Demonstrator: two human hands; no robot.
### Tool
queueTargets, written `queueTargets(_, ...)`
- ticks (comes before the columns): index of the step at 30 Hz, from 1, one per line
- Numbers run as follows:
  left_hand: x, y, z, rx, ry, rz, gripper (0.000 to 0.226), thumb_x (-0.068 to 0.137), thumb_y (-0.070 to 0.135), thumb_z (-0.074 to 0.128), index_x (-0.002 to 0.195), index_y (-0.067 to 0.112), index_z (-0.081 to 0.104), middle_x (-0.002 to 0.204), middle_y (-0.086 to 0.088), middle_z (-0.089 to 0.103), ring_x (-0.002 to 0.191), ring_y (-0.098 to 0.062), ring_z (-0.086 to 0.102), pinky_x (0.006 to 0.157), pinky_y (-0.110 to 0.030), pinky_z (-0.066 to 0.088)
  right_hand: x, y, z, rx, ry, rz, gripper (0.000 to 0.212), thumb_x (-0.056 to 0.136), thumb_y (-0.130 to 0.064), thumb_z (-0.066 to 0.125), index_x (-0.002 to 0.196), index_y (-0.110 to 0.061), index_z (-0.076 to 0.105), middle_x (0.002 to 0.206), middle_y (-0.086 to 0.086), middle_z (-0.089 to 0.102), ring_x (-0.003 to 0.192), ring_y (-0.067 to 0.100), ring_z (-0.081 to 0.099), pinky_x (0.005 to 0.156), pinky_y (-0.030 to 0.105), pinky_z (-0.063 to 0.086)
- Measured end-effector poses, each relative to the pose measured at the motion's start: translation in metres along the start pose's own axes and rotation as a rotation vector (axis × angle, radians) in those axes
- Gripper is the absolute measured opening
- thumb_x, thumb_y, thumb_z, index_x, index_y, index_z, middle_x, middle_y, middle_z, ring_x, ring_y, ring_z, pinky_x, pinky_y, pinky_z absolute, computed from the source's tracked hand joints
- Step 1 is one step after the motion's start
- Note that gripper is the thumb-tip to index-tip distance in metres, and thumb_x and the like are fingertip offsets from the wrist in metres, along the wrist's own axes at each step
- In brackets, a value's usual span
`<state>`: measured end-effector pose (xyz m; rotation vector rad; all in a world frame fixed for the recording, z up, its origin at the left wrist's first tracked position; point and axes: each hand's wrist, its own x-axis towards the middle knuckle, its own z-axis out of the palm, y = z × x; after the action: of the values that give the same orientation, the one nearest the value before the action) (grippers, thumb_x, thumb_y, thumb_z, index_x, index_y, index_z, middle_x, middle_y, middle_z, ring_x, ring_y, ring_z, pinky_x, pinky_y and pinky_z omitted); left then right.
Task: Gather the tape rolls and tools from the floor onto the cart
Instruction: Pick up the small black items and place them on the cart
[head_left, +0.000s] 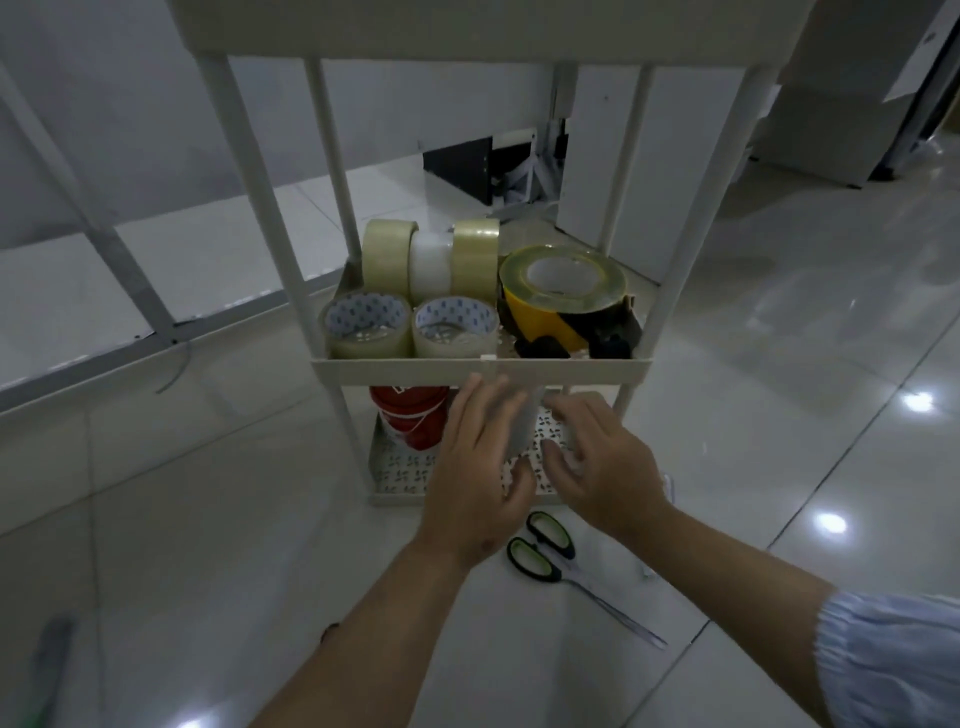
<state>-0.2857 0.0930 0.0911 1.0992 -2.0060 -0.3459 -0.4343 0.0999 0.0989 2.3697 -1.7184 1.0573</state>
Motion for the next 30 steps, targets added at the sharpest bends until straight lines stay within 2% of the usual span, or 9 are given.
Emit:
queueTargets(2,-0.019,-0.012,0.002,-0.014,0.002,-0.066,0.052,0.083,0.024,0.041,0.132,0.006,0.043,0.142,-0.006,0.036,0.139,-0.016,0.015,0.114,-0.02,0.013,-0.012,0.0,0.019,0.053,-0.116,-0.001,0.034,0.08,-0.027,0.049,0.108,-0.01,0.057,0.097,0.009,0.066,0.068,0.013,0.056,0.053,0.011,0.035)
queueTargets(5,-0.048,-0.03,0.01,-0.048,-0.046,-0.227,0.056,0.081,0.031,0.037,0.132,0.008,0.044,0.142,-0.004,0.035,0.135,-0.008,0.017,0.112,-0.024,0.017,-0.029,0.004,0.053,0.11,-0.307,0.028,0.043,0.082,-0.03,0.045,0.119,-0.009,0.054,0.108,0.013,0.063,0.091,0.026,0.062,0.071,0.027,0.053)
queueTargets(8,-0.074,-0.047,0.018,-0.058,-0.116,-0.396,0.052,0.083,0.028,0.041,0.131,0.008,0.043,0.141,-0.002,0.034,0.135,-0.013,0.024,0.106,-0.011,0.016,-0.042,0.007,0.082,0.13,-0.501,0.087,0.05,0.088,-0.027,0.047,0.133,-0.007,0.041,0.132,0.013,0.05,0.12,0.027,0.049,0.097,0.034,0.043)
queueTargets(13,-0.102,-0.082,0.032,-0.056,-0.25,-0.553,0.053,0.089,0.01,0.052,0.138,0.009,0.033,0.149,-0.008,0.025,0.139,-0.017,0.021,0.104,-0.007,0.008,-0.052,0.004,0.125,0.143,-0.722,0.137,0.048,0.091,-0.02,0.048,0.136,-0.009,0.035,0.14,0.008,0.04,0.129,0.022,0.038,0.107,0.03,0.032)
queueTargets(18,-0.113,-0.106,0.045,-0.047,-0.355,-0.628,0.056,0.088,0.012,0.05,0.14,0.007,0.028,0.149,-0.009,0.024,0.14,-0.02,0.019,0.108,-0.014,0.007,-0.055,0.007,0.16,0.113,-0.881,0.208,0.052,0.09,-0.019,0.049,0.138,-0.01,0.031,0.139,0.012,0.039,0.128,0.025,0.039,0.105,0.037,0.036)
queueTargets(21,-0.119,-0.115,0.053,-0.061,-0.42,-0.638,0.065,0.081,0.03,0.039,0.14,0.003,0.027,0.149,-0.012,0.025,0.14,-0.024,0.02,0.109,-0.016,0.006,-0.054,0.009,0.173,0.081,-0.912,0.252,0.043,0.091,-0.024,0.046,0.129,-0.006,0.04,0.129,0.015,0.048,0.12,0.028,0.046,0.1,0.037,0.039)
queueTargets(23,-0.121,-0.119,0.058,-0.052,-0.439,-0.642,0.063,0.084,0.025,0.043,0.141,0.005,0.024,0.15,-0.011,0.023,0.141,-0.022,0.018,0.109,-0.015,0.005,-0.054,0.009,0.18,0.061,-0.916,0.255,0.034,0.092,-0.023,0.044,0.12,-0.005,0.046,0.122,0.015,0.052,0.114,0.028,0.048,0.096,0.036,0.041)
queueTargets(26,-0.121,-0.122,0.064,-0.033,-0.399,-0.646,0.065,0.08,0.025,0.042,0.14,0.005,0.027,0.15,-0.011,0.026,0.14,-0.023,0.022,0.11,-0.018,0.009,-0.052,0.009,0.189,0.025,-0.911,0.23,0.019,0.091,-0.013,0.042,0.105,-0.004,0.051,0.114,0.017,0.053,0.109,0.029,0.051,0.088,0.033,0.039)
queueTargets(30,-0.113,-0.113,0.062,-0.084,-0.341,-0.649,0.07,0.073,0.026,0.037,0.139,0.005,0.03,0.149,-0.01,0.028,0.139,-0.021,0.023,0.111,-0.018,0.011,-0.048,0.007,0.182,0.035,-0.871,0.238,0.017,0.091,-0.007,0.042,0.104,-0.003,0.053,0.112,0.017,0.054,0.105,0.029,0.052,0.081,0.033,0.041)
